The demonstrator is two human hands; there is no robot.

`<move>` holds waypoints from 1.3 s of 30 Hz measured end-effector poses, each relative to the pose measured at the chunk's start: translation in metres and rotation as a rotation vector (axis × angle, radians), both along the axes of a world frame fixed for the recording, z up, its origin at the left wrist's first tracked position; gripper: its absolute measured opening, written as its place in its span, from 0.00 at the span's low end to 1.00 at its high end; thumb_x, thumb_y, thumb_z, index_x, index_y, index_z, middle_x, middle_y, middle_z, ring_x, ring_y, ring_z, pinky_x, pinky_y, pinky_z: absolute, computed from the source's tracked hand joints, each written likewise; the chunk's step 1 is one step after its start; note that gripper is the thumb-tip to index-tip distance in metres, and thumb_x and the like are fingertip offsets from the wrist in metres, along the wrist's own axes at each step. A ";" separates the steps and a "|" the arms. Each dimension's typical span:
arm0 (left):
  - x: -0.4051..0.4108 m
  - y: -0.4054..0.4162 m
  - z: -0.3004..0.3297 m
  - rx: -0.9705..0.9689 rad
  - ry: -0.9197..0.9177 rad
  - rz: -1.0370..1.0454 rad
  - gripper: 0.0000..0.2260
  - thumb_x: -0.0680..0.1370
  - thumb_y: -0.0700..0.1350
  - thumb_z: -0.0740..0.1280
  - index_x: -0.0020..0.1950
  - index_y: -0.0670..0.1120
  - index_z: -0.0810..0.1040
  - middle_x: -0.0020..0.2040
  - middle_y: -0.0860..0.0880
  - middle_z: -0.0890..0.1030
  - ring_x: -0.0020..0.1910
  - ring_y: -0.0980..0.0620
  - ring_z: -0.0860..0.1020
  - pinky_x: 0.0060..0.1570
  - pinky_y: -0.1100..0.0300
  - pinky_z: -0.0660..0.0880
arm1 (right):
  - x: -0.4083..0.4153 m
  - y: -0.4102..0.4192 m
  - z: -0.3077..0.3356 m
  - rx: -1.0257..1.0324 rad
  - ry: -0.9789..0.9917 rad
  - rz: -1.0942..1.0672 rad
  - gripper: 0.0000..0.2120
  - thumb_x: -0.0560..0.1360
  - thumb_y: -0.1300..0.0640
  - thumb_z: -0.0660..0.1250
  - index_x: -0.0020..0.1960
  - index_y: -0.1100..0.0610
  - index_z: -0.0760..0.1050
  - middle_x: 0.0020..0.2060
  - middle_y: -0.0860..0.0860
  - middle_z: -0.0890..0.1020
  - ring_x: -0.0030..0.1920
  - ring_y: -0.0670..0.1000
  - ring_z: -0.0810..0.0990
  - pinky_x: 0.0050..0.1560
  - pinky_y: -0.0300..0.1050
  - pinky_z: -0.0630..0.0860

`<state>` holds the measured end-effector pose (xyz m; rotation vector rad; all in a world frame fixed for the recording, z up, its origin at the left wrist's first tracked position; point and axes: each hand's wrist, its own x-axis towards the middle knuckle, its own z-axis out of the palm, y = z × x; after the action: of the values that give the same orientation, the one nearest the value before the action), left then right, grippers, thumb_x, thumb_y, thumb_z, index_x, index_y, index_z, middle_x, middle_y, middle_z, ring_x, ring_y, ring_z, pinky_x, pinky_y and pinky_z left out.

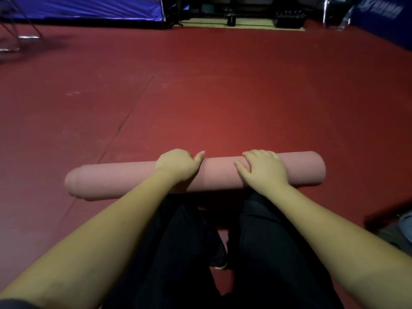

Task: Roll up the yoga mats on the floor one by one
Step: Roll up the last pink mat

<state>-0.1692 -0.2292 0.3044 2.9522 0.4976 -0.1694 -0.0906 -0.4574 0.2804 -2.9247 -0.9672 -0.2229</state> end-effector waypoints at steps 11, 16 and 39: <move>0.007 0.002 0.021 -0.105 0.177 0.059 0.35 0.82 0.65 0.46 0.62 0.39 0.78 0.64 0.38 0.77 0.63 0.38 0.75 0.59 0.48 0.70 | 0.012 0.010 0.015 -0.055 0.030 -0.053 0.30 0.77 0.36 0.45 0.47 0.52 0.80 0.48 0.52 0.82 0.53 0.56 0.79 0.51 0.49 0.70; 0.008 -0.008 0.048 -0.163 0.322 0.010 0.32 0.85 0.59 0.45 0.74 0.35 0.68 0.76 0.37 0.65 0.74 0.40 0.65 0.69 0.53 0.62 | 0.014 0.006 0.035 -0.059 0.150 -0.055 0.27 0.79 0.35 0.48 0.49 0.51 0.80 0.51 0.53 0.83 0.54 0.58 0.80 0.48 0.48 0.71; -0.032 -0.014 -0.010 0.189 -0.130 -0.009 0.31 0.78 0.64 0.41 0.48 0.47 0.78 0.49 0.45 0.82 0.51 0.41 0.78 0.50 0.48 0.68 | 0.060 0.056 0.045 -0.296 0.793 -0.060 0.28 0.81 0.38 0.51 0.70 0.54 0.73 0.73 0.55 0.70 0.69 0.56 0.70 0.63 0.50 0.65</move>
<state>-0.2011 -0.2431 0.2942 3.1223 0.5089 0.0728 -0.0309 -0.4017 0.3253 -2.8265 -0.8074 1.0717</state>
